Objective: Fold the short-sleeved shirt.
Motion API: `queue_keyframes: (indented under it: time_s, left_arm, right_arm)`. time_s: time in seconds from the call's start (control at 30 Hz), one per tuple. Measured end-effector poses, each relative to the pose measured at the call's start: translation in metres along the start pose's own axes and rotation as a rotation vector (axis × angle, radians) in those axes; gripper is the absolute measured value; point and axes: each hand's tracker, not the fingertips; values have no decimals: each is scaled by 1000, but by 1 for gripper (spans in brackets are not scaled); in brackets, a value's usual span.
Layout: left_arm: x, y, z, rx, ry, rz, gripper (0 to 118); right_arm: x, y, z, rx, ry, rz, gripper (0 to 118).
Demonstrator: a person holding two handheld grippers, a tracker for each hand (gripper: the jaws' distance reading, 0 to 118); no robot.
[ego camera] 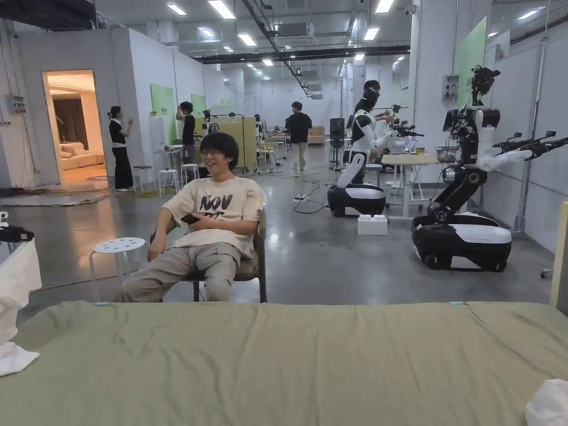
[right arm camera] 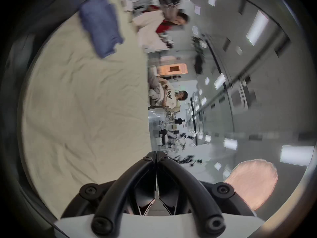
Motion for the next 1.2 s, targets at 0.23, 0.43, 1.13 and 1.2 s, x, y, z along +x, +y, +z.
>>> queue_keyframes:
  time_s: [0.23, 0.43, 1.13, 1.2]
  left_arm:
    - [-85, -41, -2, 36, 66, 1112, 0]
    - [-84, -63, 2, 69, 36, 1269, 0]
    - [-84, -55, 9, 84, 44, 1232, 0]
    - [-85, -60, 17, 73, 66, 1226, 0]
  right_arm:
    - [61, -51, 2, -14, -125, -1270, 0]
    - [55, -62, 7, 7, -123, -1422, 0]
    - [62, -53, -1, 35, -120, -1464, 0]
    - [62, -45, -10, 58, -91, -1490, 0]
